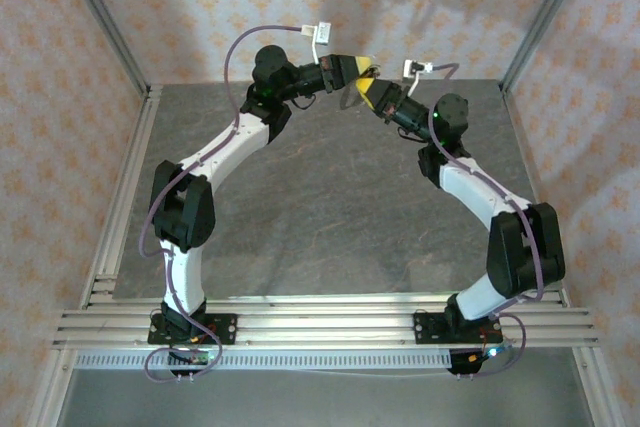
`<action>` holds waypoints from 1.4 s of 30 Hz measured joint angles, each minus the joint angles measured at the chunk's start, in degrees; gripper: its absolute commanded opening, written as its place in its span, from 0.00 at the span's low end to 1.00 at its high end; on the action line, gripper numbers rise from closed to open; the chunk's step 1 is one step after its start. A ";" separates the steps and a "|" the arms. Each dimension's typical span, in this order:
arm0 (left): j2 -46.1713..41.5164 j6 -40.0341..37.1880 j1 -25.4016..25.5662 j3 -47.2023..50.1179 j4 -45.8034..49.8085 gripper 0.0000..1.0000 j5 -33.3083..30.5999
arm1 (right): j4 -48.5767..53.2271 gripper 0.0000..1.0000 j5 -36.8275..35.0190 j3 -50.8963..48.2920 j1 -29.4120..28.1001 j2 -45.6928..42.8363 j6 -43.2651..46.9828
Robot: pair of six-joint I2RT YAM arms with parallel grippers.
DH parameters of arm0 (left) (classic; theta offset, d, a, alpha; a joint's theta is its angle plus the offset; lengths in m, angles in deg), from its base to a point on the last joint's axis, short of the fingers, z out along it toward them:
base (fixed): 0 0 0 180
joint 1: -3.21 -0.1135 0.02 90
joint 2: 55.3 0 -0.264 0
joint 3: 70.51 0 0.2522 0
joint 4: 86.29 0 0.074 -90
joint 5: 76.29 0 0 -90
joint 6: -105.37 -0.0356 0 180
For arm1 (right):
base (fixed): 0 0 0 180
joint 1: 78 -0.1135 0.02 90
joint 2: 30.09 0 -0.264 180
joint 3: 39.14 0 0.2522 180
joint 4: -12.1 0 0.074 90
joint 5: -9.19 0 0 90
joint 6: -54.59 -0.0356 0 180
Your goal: Put the keys on the keyring
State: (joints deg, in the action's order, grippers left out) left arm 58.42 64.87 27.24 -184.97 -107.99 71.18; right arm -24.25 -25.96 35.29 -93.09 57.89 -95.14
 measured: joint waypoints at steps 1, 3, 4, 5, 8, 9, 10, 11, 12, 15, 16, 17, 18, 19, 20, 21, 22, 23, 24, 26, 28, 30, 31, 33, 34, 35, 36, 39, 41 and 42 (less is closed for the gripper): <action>0.00 0.00 0.00 0.00 0.02 0.00 0.00 | 1.92 0.00 0.15 -0.35 -0.02 -0.76 1.16; 0.00 0.00 0.07 0.04 0.02 0.00 0.02 | 4.83 0.00 0.17 -1.07 0.28 -2.38 3.06; -0.07 0.00 0.04 0.04 0.00 0.00 0.02 | 6.23 0.00 0.15 -1.66 0.70 -3.58 4.00; -0.15 0.00 0.04 0.13 0.02 0.00 0.04 | 7.15 0.00 0.13 -2.29 1.20 -4.76 4.59; -1.16 -0.02 0.04 0.63 0.02 0.00 0.04 | 8.85 0.00 -0.15 -4.39 3.54 -8.44 5.75; -1.51 0.00 0.04 0.66 0.02 0.00 0.07 | 9.27 0.00 -0.48 -4.94 4.35 -9.53 5.88; -1.95 -0.02 0.04 0.66 0.00 0.00 0.07 | 9.57 0.00 -0.87 -5.44 5.20 -10.62 5.99; -2.27 -0.02 0.04 0.66 0.00 0.00 0.07 | 9.86 0.00 -1.44 -5.84 5.88 -11.56 6.05; -2.64 -0.02 0.07 0.66 -0.02 0.00 0.07 | 10.32 0.00 -2.27 -6.12 6.40 -12.59 6.10; -3.30 0.00 0.04 0.66 -0.46 0.00 0.07 | 11.37 0.16 -5.11 -6.19 6.69 -14.49 6.12; -3.39 0.00 0.04 0.66 -0.57 0.00 0.07 | 11.50 0.22 -6.16 -6.19 6.67 -14.82 6.01; -3.39 0.00 0.04 0.66 -0.74 0.00 0.07 | 11.54 0.25 -7.10 -6.16 6.64 -14.95 5.86; -3.39 0.00 0.04 0.66 -0.85 0.00 0.07 | 11.56 0.26 -7.89 -6.12 6.62 -14.95 5.70; -3.41 0.00 0.04 0.66 -0.85 0.00 0.07 | 11.72 0.27 -8.79 -6.01 6.62 -14.84 5.53; -3.41 0.00 0.04 0.66 -0.87 0.00 0.09 | 11.76 0.27 -9.55 -5.90 6.62 -14.73 5.49; -3.39 0.00 0.04 0.66 -0.87 0.00 0.09 | 11.78 0.27 -10.40 -5.44 6.60 -14.38 5.29; -3.41 0.00 0.07 0.68 -0.90 0.00 0.09 | 11.80 0.27 -11.15 -4.81 6.43 -13.90 5.14; -3.41 0.00 0.07 0.68 -0.94 0.00 0.09 | 11.82 0.27 -11.69 -4.22 6.21 -13.46 4.94; -3.41 0.00 0.15 0.70 -1.01 0.00 0.09 | 11.89 0.26 -12.24 -3.37 5.79 -12.90 4.87; -3.41 0.00 0.26 0.70 -1.09 0.00 0.09 | 11.87 0.26 -13.03 -1.95 4.92 -11.93 4.72; -3.41 0.00 0.31 0.70 -1.18 0.00 0.09 | 11.72 0.26 -13.64 -0.63 3.89 -11.02 4.66; -3.41 0.00 0.37 0.70 -1.22 0.00 0.09 | 11.50 0.25 -14.12 0.31 3.06 -10.10 4.42; -3.41 0.00 0.37 0.70 -1.22 0.00 0.09 | 11.47 0.25 -14.36 0.74 2.64 -9.55 4.33; -3.41 0.00 0.37 0.70 -1.25 0.00 0.09 | 11.45 0.23 -14.62 1.44 1.86 -8.50 4.26; -3.41 0.00 0.37 0.70 -1.25 0.00 0.09 | 11.47 0.21 -14.64 1.81 1.51 -7.91 4.28; -3.41 0.00 0.37 0.70 -1.25 0.00 0.09 | 11.50 0.20 -14.67 2.16 1.18 -7.43 4.22; -3.41 0.00 0.37 0.70 -1.25 0.00 0.07 | 11.47 0.18 -14.67 2.75 0.70 -6.69 4.20; -3.41 0.00 0.37 0.70 -1.25 0.00 0.07 | 11.06 0.13 -14.64 4.22 -0.63 -4.63 3.87; -3.41 0.00 0.24 0.70 -1.22 0.00 0.00 | 10.60 0.09 -14.82 4.94 -1.18 -3.65 3.58; -3.41 0.00 0.24 0.70 -1.20 0.00 -0.07 | 10.34 0.07 -14.82 5.16 -1.44 -3.30 3.45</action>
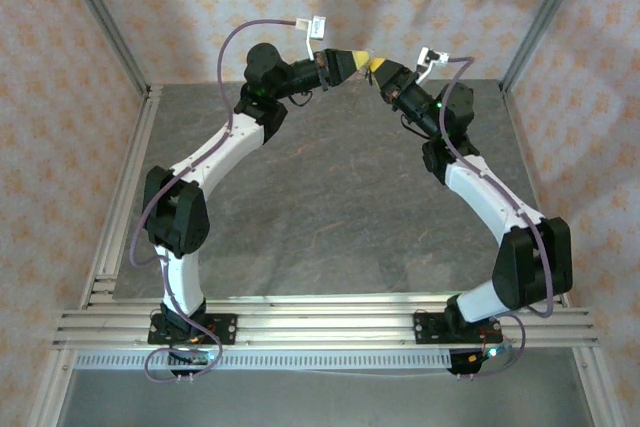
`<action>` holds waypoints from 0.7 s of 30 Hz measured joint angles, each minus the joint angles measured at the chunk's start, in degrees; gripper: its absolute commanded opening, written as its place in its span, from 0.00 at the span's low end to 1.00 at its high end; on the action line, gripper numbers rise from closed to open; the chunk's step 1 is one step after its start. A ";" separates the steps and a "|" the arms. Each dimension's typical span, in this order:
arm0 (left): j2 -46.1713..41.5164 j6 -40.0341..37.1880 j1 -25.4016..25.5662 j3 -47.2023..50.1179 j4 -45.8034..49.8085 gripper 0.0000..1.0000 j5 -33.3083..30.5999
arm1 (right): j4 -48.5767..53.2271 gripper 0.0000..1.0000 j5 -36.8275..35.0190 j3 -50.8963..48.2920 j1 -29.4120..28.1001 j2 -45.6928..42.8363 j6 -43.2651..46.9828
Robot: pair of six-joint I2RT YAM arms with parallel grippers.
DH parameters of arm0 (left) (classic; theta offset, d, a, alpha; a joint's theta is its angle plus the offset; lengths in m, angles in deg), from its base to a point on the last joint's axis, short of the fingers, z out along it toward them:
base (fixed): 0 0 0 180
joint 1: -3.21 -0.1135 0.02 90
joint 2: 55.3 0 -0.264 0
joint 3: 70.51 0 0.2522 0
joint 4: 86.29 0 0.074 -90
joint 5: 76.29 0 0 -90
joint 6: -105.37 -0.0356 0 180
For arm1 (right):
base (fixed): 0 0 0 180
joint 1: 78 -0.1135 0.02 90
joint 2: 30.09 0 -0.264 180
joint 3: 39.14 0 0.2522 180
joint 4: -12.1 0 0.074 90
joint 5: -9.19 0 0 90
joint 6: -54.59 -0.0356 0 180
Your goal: Put the keys on the keyring
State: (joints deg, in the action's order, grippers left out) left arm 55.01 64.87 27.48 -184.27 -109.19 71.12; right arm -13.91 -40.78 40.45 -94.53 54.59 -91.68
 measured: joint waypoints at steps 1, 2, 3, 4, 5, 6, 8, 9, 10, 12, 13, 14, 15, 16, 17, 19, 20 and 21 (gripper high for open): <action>0.00 -0.02 0.02 0.00 -0.02 0.00 -0.04 | -0.22 0.06 -0.02 0.20 -0.26 0.24 -0.09; 0.00 -0.02 0.00 0.00 -0.07 0.00 -0.09 | -0.31 0.06 -0.02 0.31 -0.46 0.39 -0.15; 0.00 -0.02 0.00 0.00 -0.15 0.00 -0.28 | -0.37 0.06 -0.04 0.42 -0.61 0.59 -0.20; 0.00 -0.02 -0.02 0.00 -0.17 0.00 -0.50 | -0.52 0.06 -0.07 0.44 -0.70 0.76 -0.22; 0.00 -0.02 -0.04 0.00 -0.17 0.00 -0.68 | -0.55 0.06 -0.04 0.46 -0.74 0.87 -0.22; 0.00 0.00 -0.04 0.00 -0.13 0.00 -0.81 | -0.57 0.06 -0.02 0.46 -0.74 0.98 -0.22; 0.00 0.00 -0.04 0.00 -0.09 0.00 -0.92 | -0.55 0.07 0.00 0.46 -0.83 1.07 -0.17; 0.00 -0.02 -0.04 0.00 -0.11 0.00 -0.92 | -0.50 0.07 -0.02 0.46 -0.94 1.07 0.04; 0.00 -0.02 -0.02 0.00 -0.11 0.00 -0.92 | -0.26 0.07 -0.04 0.39 -0.98 0.96 0.44; 0.00 -0.02 0.02 0.00 -0.11 0.00 -0.90 | 0.90 0.07 -0.24 -0.31 -1.07 0.20 1.42; 0.00 -0.02 0.04 0.00 -0.09 0.00 -0.90 | 1.31 0.07 -0.44 -0.81 -1.07 -0.33 1.62; 0.00 0.00 0.13 0.00 -0.11 0.00 -0.90 | 2.03 0.07 -0.68 -1.36 -1.05 -1.07 1.97; 0.00 -0.02 0.15 0.00 -0.11 0.00 -0.87 | 2.58 0.07 -1.07 -1.75 -0.85 -1.79 2.14; 0.00 -0.02 0.24 0.00 -0.13 0.00 -0.87 | 2.97 0.07 -1.27 -1.99 -0.66 -2.34 2.23; 0.00 -0.02 0.26 0.00 -0.13 0.00 -0.87 | 3.17 0.06 -1.62 -2.23 -0.37 -3.02 2.38; 0.00 0.00 0.39 0.00 -0.09 0.00 -0.87 | 3.39 0.06 -2.45 -2.73 0.35 -4.31 2.38; 0.00 0.00 0.50 0.00 -0.09 0.00 -0.87 | 3.45 0.06 -2.97 -3.04 0.83 -5.03 2.38; 0.00 0.00 0.50 0.00 -0.11 0.00 -0.87 | 3.58 0.06 -3.54 -3.37 1.31 -5.77 2.38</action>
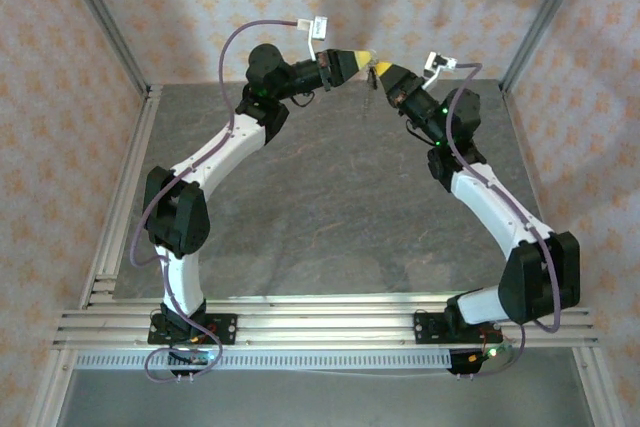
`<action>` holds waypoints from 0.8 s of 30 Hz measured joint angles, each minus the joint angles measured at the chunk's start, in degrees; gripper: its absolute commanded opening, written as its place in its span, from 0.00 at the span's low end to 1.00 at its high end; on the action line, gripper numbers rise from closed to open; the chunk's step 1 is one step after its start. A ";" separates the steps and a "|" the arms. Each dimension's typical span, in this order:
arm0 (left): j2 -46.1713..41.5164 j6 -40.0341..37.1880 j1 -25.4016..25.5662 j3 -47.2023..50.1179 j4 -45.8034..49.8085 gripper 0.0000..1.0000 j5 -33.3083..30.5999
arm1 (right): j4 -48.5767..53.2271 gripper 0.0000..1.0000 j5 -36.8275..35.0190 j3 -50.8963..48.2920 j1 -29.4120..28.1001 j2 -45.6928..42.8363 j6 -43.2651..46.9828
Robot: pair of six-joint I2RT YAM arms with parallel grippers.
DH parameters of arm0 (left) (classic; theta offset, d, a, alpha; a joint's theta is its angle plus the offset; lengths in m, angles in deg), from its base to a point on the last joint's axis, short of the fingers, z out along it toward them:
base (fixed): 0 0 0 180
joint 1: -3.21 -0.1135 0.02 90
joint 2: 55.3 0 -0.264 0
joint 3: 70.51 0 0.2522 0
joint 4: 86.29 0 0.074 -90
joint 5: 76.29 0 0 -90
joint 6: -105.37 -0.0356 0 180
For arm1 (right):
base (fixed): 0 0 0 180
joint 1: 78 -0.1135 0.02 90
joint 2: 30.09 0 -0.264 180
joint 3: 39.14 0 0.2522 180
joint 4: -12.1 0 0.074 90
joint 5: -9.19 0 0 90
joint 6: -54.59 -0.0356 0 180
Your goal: Put the keys on the keyring
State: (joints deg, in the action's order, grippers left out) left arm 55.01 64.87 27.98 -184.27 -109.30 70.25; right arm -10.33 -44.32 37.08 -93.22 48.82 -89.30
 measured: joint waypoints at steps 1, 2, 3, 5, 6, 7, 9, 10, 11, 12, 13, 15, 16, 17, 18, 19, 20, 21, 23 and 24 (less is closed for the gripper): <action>0.00 0.00 0.02 0.00 0.00 0.00 0.00 | 0.09 0.05 -0.46 -0.28 0.33 -0.55 0.00; 0.00 0.00 0.07 0.00 0.00 0.00 0.00 | 0.37 0.05 -1.05 -0.52 0.72 -1.18 0.02; 0.00 0.00 0.15 0.00 0.00 0.00 0.00 | 0.59 0.05 -1.62 -0.61 1.07 -1.64 0.02; 0.00 0.00 0.17 0.00 0.00 0.00 0.00 | 0.79 0.05 -2.32 -0.61 1.38 -2.12 0.20; 0.00 0.00 0.24 0.00 0.00 0.00 0.00 | 0.85 0.05 -2.54 -0.61 1.40 -2.27 0.20; 0.00 0.00 0.26 0.00 0.00 0.00 0.02 | 0.85 0.05 -2.67 -0.61 1.40 -2.27 0.20; 0.00 0.00 0.26 0.00 0.00 0.00 0.02 | 1.09 0.05 -2.69 -0.61 1.40 -2.27 0.17; 0.00 0.00 0.26 0.00 0.00 0.00 0.00 | 1.14 0.05 -2.69 -0.61 1.40 -2.27 0.17; 0.00 0.00 0.26 0.00 -0.02 0.00 0.00 | 1.14 0.05 -2.67 -0.59 1.40 -2.25 0.15; 0.00 0.00 0.26 0.00 -0.02 0.00 0.02 | 1.09 0.05 -2.67 -0.50 1.38 -2.19 0.15; 0.00 0.00 0.26 0.00 -0.02 0.00 0.02 | 1.07 0.05 -2.69 -0.28 1.25 -1.99 0.13; 0.00 0.00 0.26 0.00 0.00 0.00 0.02 | 1.03 0.05 -2.69 0.52 0.87 -1.16 0.11; 0.00 0.00 0.26 0.00 0.00 0.00 0.02 | 1.03 0.05 -2.69 0.92 0.55 -0.70 0.07; 0.00 0.00 0.26 0.00 0.00 0.00 0.02 | 1.01 0.05 -2.69 1.31 0.09 -0.15 0.02; 0.00 0.00 0.26 0.00 0.00 0.00 0.00 | 0.98 0.04 -2.69 1.68 -0.46 0.44 0.00; 0.00 0.00 0.26 0.00 0.02 0.00 0.02 | 0.98 0.04 -2.78 2.05 -1.03 0.94 -0.02; 0.00 0.00 0.26 0.00 0.00 0.00 0.00 | 0.98 0.03 -2.82 2.67 -1.73 1.62 -0.02; 0.00 0.00 0.26 0.00 -0.02 0.00 -0.02 | 1.01 0.02 -3.28 3.30 -2.29 2.38 -0.04; 0.00 -0.02 -0.04 0.00 -0.37 0.00 -0.57 | 0.59 0.01 -3.39 5.18 -3.50 4.66 -0.07; 0.00 -0.02 -0.39 0.00 -0.35 0.00 -0.74 | 0.37 0.01 -3.58 5.75 -4.00 5.53 -0.07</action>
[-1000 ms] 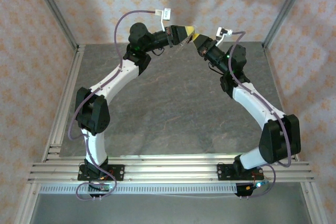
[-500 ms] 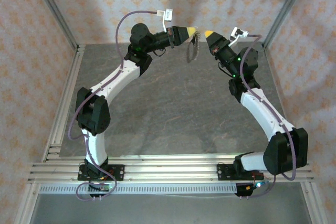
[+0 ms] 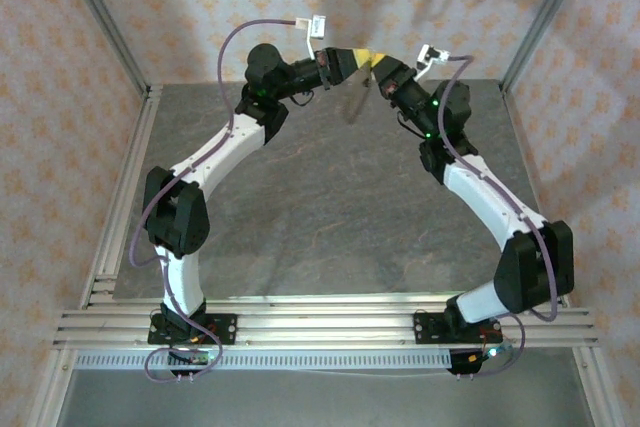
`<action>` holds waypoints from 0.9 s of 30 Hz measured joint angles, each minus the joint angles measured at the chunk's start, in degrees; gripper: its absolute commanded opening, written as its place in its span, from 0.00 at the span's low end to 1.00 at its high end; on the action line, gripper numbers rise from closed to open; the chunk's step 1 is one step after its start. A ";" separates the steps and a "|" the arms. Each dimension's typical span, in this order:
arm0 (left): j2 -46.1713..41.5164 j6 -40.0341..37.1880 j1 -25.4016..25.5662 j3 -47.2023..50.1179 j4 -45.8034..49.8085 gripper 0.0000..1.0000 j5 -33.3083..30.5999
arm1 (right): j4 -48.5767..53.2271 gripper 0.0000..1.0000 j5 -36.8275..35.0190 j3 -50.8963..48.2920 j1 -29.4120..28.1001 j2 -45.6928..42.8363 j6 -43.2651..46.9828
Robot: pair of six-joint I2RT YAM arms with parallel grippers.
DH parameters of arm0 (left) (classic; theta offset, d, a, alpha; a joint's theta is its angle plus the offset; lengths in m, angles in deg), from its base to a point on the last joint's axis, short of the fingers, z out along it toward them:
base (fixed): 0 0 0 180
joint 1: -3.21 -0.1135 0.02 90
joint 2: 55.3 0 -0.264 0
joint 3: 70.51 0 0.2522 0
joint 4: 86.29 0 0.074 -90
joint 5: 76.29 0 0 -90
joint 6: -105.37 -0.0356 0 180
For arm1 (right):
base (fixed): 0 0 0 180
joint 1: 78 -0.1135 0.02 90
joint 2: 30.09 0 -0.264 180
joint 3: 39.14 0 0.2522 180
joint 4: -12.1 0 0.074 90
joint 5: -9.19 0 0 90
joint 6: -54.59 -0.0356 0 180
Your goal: Put the keys on the keyring
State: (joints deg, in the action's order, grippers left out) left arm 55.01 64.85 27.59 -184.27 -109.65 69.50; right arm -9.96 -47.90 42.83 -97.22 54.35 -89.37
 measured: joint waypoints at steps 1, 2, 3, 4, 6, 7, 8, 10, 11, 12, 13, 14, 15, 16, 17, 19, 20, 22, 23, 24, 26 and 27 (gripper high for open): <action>0.00 0.00 -0.37 0.00 0.04 0.00 -0.33 | -0.31 0.01 -0.26 0.20 -0.44 0.63 0.00; 0.00 0.00 -0.66 0.00 0.04 0.00 -0.35 | -0.39 0.01 -0.33 0.17 -0.79 0.94 0.00; 0.00 0.00 -0.74 0.00 0.04 0.00 -0.37 | -0.37 0.01 -0.61 0.09 -1.09 1.01 0.04; 0.00 0.00 -0.74 0.00 0.02 0.00 -0.37 | -0.35 0.01 -0.90 -0.11 -1.27 1.01 0.07; 0.00 -0.02 -0.61 0.00 0.02 0.00 -0.37 | -0.28 0.02 -1.25 -0.37 -1.22 0.76 0.24; 0.00 -0.02 -0.50 0.04 0.04 0.00 -0.37 | -0.13 0.02 -1.40 -0.72 -1.20 0.50 0.28; 0.00 -0.02 -0.39 0.11 0.02 0.00 -0.35 | 0.11 0.02 -1.46 -1.25 -1.11 0.04 0.48; 0.00 0.00 0.02 0.28 0.02 0.00 -0.35 | 0.76 0.03 -1.51 -2.60 -0.83 -1.22 0.76; 0.00 0.02 0.31 0.33 0.00 0.00 -0.37 | 1.16 0.03 -1.44 -3.45 -0.48 -2.01 0.90; 0.00 0.02 0.55 0.37 -0.02 0.00 -0.39 | 1.51 0.04 -1.44 -4.11 -0.13 -2.71 0.92; 0.00 0.04 0.81 0.44 -0.09 0.00 -0.44 | 1.79 0.04 -1.44 -4.79 0.31 -3.41 0.94; 0.00 0.11 1.05 0.52 -0.20 0.00 -0.55 | 2.05 0.04 -1.44 -5.42 0.83 -4.17 1.11; 0.00 0.17 1.16 0.68 -0.48 0.00 -0.63 | 2.32 0.05 -1.46 -5.90 1.25 -4.83 1.29; 0.00 0.22 1.33 0.85 -0.66 0.00 -0.74 | 2.84 0.05 -1.53 -6.38 1.81 -5.64 1.53; 0.00 0.33 1.42 0.92 -0.81 0.00 -0.81 | 3.56 0.05 -1.60 -6.69 2.34 -6.38 1.84; 0.00 0.66 1.51 1.18 -1.01 0.00 -0.85 | 5.03 0.07 -1.79 -6.99 3.02 -7.76 2.67; 0.00 0.81 1.51 1.20 -1.14 0.00 -1.01 | 5.79 0.08 -1.90 -7.04 3.37 -8.52 3.21; 0.00 1.29 1.51 1.22 -1.40 0.00 -1.14 | 7.10 0.11 -2.08 -7.04 3.87 -9.99 4.11; 0.00 1.55 1.51 1.22 -1.68 0.00 -1.29 | 7.65 0.12 -2.12 -7.04 4.09 -10.71 4.59; 0.00 1.66 1.51 1.22 -1.88 0.00 -1.40 | 8.04 0.14 -2.16 -7.02 4.33 -11.34 4.98; 0.00 1.73 1.51 1.29 -2.27 0.00 -1.66 | 8.59 0.18 -2.32 -6.80 4.61 -12.24 5.77; 0.00 1.75 1.51 1.40 -2.51 0.00 -1.90 | 8.92 0.20 -2.32 -6.36 4.66 -12.31 6.21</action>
State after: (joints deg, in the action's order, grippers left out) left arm 55.01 66.60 29.10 -182.88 -112.17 67.60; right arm -1.04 -50.22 36.47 -92.56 42.05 -83.16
